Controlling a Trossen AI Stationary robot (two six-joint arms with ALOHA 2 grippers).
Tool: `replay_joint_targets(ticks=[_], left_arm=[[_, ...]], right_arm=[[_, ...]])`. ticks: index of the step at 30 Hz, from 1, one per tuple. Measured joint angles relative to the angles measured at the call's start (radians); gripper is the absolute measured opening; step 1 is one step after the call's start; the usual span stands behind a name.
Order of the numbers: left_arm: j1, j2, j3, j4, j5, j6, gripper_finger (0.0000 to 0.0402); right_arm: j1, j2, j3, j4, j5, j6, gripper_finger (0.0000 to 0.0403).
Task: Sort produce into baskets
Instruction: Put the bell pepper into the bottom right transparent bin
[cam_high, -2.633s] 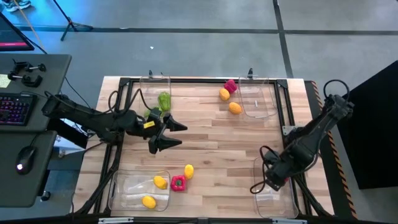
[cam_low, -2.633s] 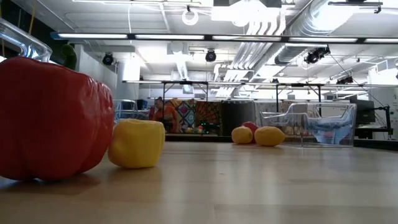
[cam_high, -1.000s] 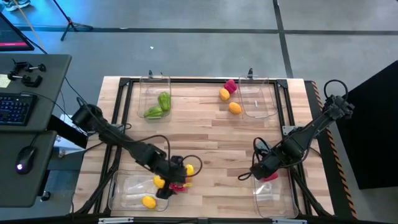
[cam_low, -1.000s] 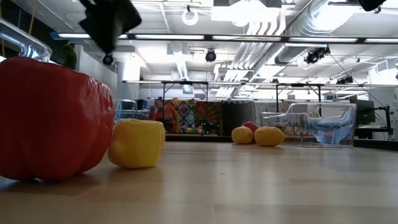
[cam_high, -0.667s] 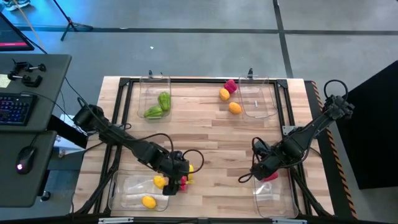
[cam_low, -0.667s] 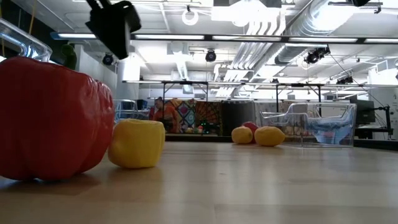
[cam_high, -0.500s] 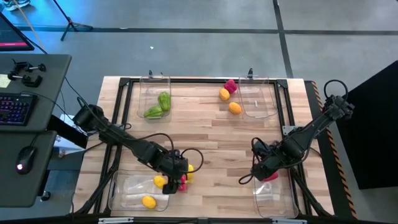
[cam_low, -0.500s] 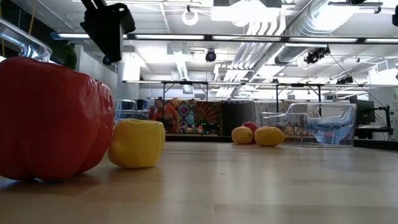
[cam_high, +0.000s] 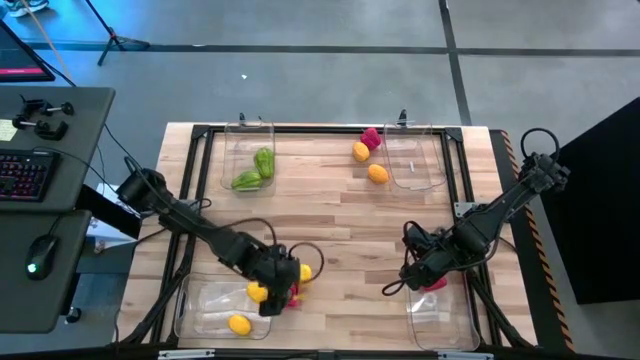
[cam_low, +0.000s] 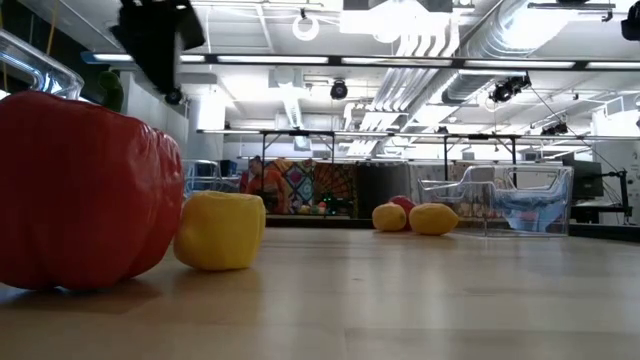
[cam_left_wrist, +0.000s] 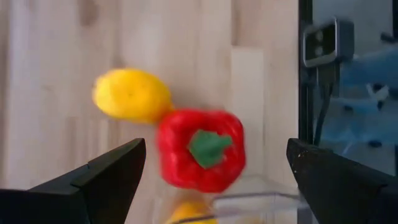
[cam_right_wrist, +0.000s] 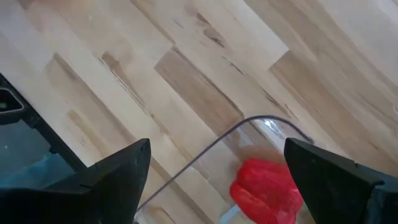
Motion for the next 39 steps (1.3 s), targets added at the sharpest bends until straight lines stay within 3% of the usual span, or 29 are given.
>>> replay_joint_targets(ticks=[10,29,32,36,39], left_arm=[[-0.014,0.087,0.0,0.025,-0.027,0.056,0.0376],[0.003,0.175,0.0,0.023,-0.026,0.066,0.0373],[0.009,0.171,0.012,0.014,-0.023,0.065,0.0344],[0.016,0.169,0.032,0.012,-0.026,0.077,0.0264],[0.028,0.169,0.05,-0.007,-0.019,0.078,0.0253]], right_arm=[[0.0,0.0,0.0,0.051,0.067,-0.002,0.0358],[0.0,0.0,0.0,0.056,0.069,-0.002,0.0358],[0.0,0.0,0.0,0.063,0.069,-0.002,0.0358],[0.0,0.0,0.0,0.078,0.06,-0.002,0.0358],[0.0,0.0,0.0,0.09,0.051,-0.002,0.0358]])
